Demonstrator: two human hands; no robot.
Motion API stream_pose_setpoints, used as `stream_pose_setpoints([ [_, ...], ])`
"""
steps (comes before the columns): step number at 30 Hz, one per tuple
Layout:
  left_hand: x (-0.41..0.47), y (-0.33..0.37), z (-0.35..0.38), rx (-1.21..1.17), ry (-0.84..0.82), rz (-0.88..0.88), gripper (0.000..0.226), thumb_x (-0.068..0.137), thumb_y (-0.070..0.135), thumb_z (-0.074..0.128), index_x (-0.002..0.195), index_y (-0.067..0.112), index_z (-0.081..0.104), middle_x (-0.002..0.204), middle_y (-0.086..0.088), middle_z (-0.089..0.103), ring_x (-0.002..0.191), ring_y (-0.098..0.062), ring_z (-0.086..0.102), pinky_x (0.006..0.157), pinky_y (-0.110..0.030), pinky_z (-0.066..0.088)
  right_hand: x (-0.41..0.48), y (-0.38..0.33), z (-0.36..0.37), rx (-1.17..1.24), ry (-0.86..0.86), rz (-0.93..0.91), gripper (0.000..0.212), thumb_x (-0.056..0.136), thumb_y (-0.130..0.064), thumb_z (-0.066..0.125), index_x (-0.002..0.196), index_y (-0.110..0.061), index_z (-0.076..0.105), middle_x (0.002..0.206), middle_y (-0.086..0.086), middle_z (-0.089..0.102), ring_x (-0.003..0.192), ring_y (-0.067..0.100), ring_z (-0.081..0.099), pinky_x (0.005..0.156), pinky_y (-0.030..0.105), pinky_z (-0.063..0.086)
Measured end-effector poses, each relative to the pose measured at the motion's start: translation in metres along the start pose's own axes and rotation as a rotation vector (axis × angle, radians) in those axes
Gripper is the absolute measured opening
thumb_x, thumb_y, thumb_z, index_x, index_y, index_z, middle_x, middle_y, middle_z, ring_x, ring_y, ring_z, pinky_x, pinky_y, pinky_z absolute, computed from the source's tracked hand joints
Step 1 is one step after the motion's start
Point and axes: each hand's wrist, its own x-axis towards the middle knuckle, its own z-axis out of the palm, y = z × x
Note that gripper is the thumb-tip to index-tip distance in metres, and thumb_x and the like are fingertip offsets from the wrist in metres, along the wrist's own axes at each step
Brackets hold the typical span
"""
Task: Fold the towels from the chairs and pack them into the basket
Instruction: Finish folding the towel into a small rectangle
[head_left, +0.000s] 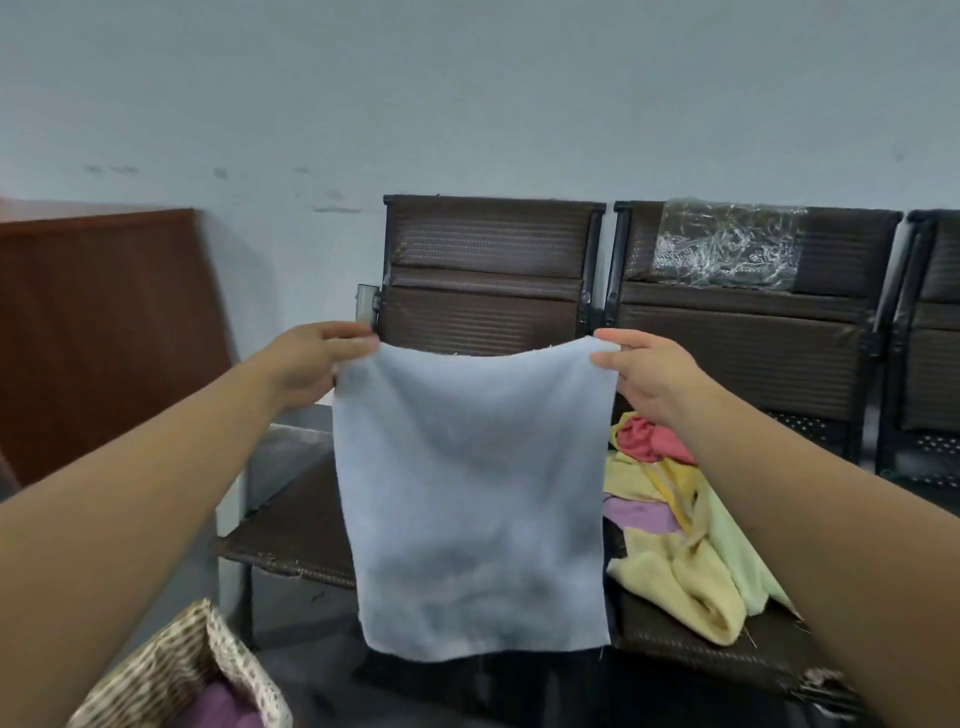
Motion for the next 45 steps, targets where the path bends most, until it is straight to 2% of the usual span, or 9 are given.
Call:
stream_pose_setpoints([
  [4,0.0,-0.015,-0.004,1.057,-0.008,0.149,0.021,0.089,0.013,0.07,0.11,0.017,0.073,0.108,0.001,0.064,0.101,-0.017,0.059,0.082,-0.023,0.038,0.014,0.006,-0.003,-0.798,0.048,-0.155,0.015,0.085,-0.005,0.074,0.092,-0.017,0.076,0.101,0.01,0.07,0.095,0.024,0.065,0.079,0.031,0.051],
  [11,0.048,-0.059,-0.003,0.363,0.097,-0.05,0.005,0.094,0.017,0.067,0.095,0.015,0.07,0.088,-0.014,0.066,0.079,-0.025,0.065,0.068,-0.036,0.059,0.054,0.049,0.013,-0.547,0.123,-0.001,0.01,0.092,-0.004,0.063,0.086,-0.012,0.066,0.091,0.016,0.066,0.081,0.032,0.065,0.056,0.035,0.057],
  [14,0.075,-0.074,-0.001,0.125,0.197,-0.119,0.004,0.088,0.011,0.073,0.087,0.014,0.07,0.085,-0.008,0.064,0.073,-0.019,0.061,0.056,-0.027,0.052,0.082,0.075,0.023,-0.197,0.233,0.178,0.015,0.088,-0.001,0.071,0.08,-0.013,0.068,0.101,0.018,0.069,0.091,0.032,0.066,0.065,0.036,0.056],
  [18,0.112,-0.08,-0.002,-0.041,0.201,-0.17,0.013,0.085,0.009,0.075,0.096,0.004,0.071,0.083,-0.009,0.065,0.076,-0.022,0.064,0.074,-0.036,0.055,0.128,0.091,0.033,-0.005,0.252,0.341,0.025,0.081,-0.015,0.082,0.101,-0.003,0.072,0.103,0.014,0.072,0.095,0.03,0.07,0.089,0.043,0.058],
  [23,0.154,-0.056,0.001,0.588,0.251,0.029,0.033,0.087,0.004,0.071,0.119,0.013,0.071,0.112,-0.004,0.061,0.1,-0.017,0.054,0.087,-0.025,0.041,0.172,0.064,0.049,-0.56,-0.022,0.05,0.04,0.081,-0.002,0.078,0.12,-0.003,0.068,0.114,0.015,0.066,0.105,0.029,0.064,0.087,0.035,0.053],
  [28,0.163,-0.008,0.01,0.461,0.398,0.299,0.022,0.09,0.001,0.061,0.101,0.016,0.073,0.095,-0.004,0.066,0.071,-0.001,0.056,0.058,-0.004,0.041,0.188,0.015,0.06,-0.611,0.149,-0.197,0.021,0.092,-0.011,0.07,0.113,-0.008,0.071,0.106,0.01,0.066,0.098,0.023,0.062,0.078,0.029,0.051],
  [31,0.152,0.011,0.005,0.497,0.417,0.378,0.024,0.088,0.003,0.062,0.107,0.012,0.074,0.096,-0.001,0.064,0.08,-0.005,0.056,0.071,-0.012,0.041,0.176,-0.005,0.061,-0.603,0.19,-0.29,0.014,0.095,-0.013,0.066,0.107,-0.01,0.073,0.104,0.005,0.064,0.097,0.018,0.059,0.075,0.025,0.046],
  [38,0.083,-0.028,-0.01,0.688,0.359,0.294,0.025,0.087,0.008,0.066,0.109,0.015,0.076,0.098,-0.005,0.072,0.085,-0.02,0.062,0.075,-0.024,0.046,0.114,0.035,0.039,-0.566,0.183,-0.24,0.01,0.088,-0.008,0.07,0.094,-0.014,0.075,0.086,0.003,0.065,0.086,0.017,0.058,0.075,0.028,0.043],
  [45,-0.013,-0.142,-0.011,0.981,0.029,-0.029,0.014,0.084,0.015,0.077,0.097,0.018,0.08,0.095,-0.003,0.076,0.081,-0.01,0.063,0.08,-0.024,0.048,0.011,0.151,0.005,-0.99,-0.089,-0.046,0.006,0.082,-0.006,0.074,0.08,-0.012,0.073,0.068,0.005,0.062,0.068,0.019,0.057,0.054,0.022,0.034],
])
